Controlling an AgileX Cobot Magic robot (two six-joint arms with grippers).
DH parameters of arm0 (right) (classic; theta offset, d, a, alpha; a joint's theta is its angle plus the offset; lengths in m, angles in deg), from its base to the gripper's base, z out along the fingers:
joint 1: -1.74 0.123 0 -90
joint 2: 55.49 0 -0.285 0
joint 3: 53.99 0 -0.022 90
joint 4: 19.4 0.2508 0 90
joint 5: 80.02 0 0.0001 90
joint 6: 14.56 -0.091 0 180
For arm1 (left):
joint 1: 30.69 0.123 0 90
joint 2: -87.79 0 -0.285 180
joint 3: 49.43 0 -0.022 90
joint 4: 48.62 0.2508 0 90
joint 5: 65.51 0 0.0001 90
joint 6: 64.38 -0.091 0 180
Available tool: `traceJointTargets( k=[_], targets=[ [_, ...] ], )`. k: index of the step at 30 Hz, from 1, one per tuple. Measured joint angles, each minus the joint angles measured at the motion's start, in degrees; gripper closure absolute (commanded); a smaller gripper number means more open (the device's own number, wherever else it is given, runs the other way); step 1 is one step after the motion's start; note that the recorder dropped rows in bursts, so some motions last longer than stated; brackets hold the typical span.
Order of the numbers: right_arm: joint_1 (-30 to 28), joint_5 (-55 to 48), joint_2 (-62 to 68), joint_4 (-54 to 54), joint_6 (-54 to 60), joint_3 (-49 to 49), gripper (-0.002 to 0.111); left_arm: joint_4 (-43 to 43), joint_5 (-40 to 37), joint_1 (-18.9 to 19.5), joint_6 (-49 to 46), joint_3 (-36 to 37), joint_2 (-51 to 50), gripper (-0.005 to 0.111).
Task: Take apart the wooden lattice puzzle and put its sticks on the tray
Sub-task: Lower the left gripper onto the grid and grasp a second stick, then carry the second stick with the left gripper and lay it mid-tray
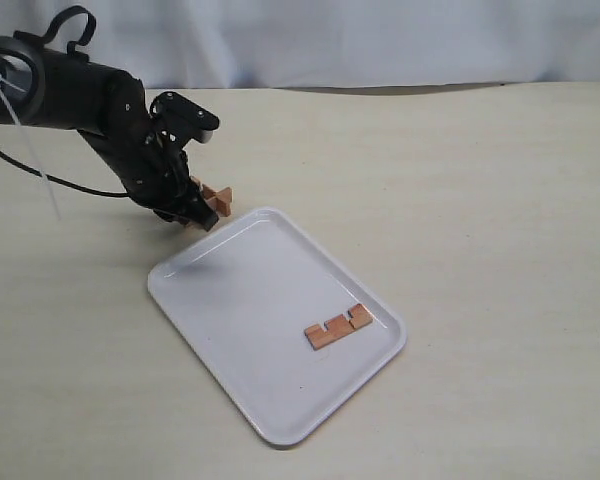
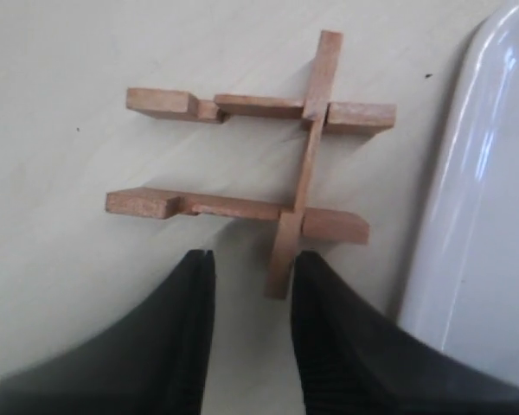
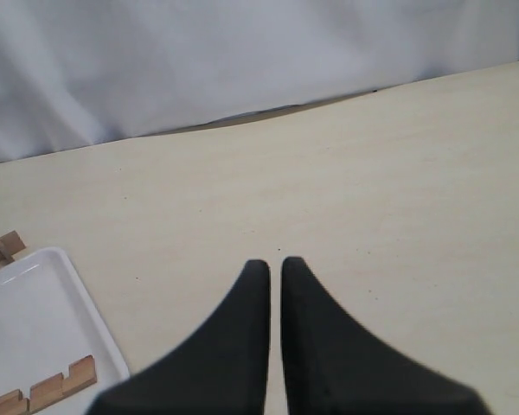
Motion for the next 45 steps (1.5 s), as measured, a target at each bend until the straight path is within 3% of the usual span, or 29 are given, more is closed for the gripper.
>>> traceJointTargets(
  k=[14, 15, 18, 27, 33, 37, 45],
  targets=[
    [0.0, 0.0, 0.0, 0.0, 0.0, 0.0, 0.104, -2.0, 0.1, -0.7, -1.6, -0.1, -0.8, 0.078],
    [0.0, 0.0, 0.0, 0.0, 0.0, 0.0, 0.104, -2.0, 0.1, -0.7, -1.6, -0.1, -1.2, 0.079],
    [0.0, 0.0, 0.0, 0.0, 0.0, 0.0, 0.104, -1.7, 0.3, -0.7, -1.6, -0.1, -1.3, 0.107],
    [0.0, 0.0, 0.0, 0.0, 0.0, 0.0, 0.104, 0.5, -1.1, -0.7, -1.7, -0.1, 3.6, 0.107],
    [0.0, 0.0, 0.0, 0.0, 0.0, 0.0, 0.104, -5.0, -2.2, -1.4, -2.0, -0.1, 9.0, 0.107],
    [0.0, 0.0, 0.0, 0.0, 0.0, 0.0, 0.104, -8.5, -3.6, -5.5, -2.8, -0.2, 10.2, 0.107],
    [0.0, 0.0, 0.0, 0.0, 0.0, 0.0, 0.104, -9.7, -7.7, -18.8, -3.2, -0.2, 7.2, 0.107]
  ],
)
